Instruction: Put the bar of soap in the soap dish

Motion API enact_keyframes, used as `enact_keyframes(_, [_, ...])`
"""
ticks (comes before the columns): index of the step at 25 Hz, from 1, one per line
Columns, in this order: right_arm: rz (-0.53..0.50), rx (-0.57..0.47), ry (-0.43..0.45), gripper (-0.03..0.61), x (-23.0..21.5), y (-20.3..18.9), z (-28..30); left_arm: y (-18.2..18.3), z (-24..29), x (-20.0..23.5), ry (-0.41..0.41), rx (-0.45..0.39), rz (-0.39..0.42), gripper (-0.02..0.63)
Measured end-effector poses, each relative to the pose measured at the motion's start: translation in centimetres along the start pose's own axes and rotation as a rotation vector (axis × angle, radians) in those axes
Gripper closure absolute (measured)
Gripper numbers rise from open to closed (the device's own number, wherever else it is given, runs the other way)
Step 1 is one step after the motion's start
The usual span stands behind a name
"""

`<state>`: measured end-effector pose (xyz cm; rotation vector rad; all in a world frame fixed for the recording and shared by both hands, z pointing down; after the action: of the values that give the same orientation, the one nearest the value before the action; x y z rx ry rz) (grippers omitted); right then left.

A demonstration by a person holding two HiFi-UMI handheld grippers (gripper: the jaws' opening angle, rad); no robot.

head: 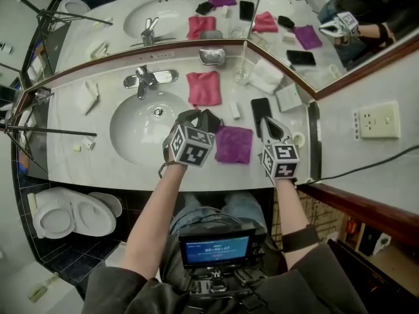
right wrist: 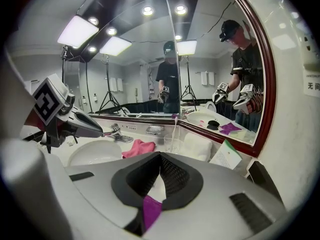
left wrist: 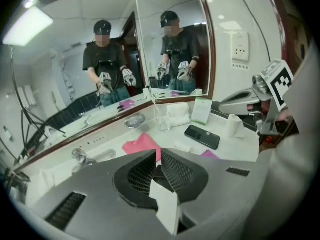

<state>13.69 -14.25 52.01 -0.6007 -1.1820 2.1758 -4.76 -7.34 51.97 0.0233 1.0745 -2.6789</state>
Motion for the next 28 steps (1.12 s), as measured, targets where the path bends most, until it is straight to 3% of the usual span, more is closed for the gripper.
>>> enact_keyframes(3, [-0.013, 0.008, 0.002, 0.561, -0.4, -0.4, 0.2, -0.2, 2.6, -2.4, -0.084, 0.039, -0.146, 0.486])
enact_keyframes(6, [-0.02, 0.028, -0.006, 0.561, -1.1, -1.1, 0.5, -0.3, 5.1, -4.0, -0.117, 0.079, -0.299, 0.426])
enact_keyframes(13, [0.004, 0.052, -0.005, 0.562, -3.1, -2.8, 1.1, -0.4, 11.0, -6.6, -0.133, 0.161, -0.537, 0.397])
enact_keyframes(19, [0.004, 0.06, -0.006, 0.561, -4.7, -3.5, 0.6, -1.3, 14.9, -7.2, -0.091, 0.242, -0.582, 0.379])
enact_keyframes(23, [0.006, 0.059, -0.011, 0.562, -5.7, -3.5, 0.3, -2.2, 16.5, -6.5, -0.023, 0.276, -0.555, 0.379])
enact_keyframes(28, [0.011, 0.058, -0.015, 0.562, -6.5, -3.5, 0.2, -3.3, 18.0, -7.1, -0.024, 0.336, -0.567, 0.38])
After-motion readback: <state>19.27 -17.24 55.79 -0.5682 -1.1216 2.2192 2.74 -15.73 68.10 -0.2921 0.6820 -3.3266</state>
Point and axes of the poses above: the fingertips, and each gripper's own axes: z forward along the fingers, x to its left, y out of its top, the point moved 1 cm from there along -z, backward along the fingers, and after that the axes turned 2 degrees about z, right-handed, at the moved point
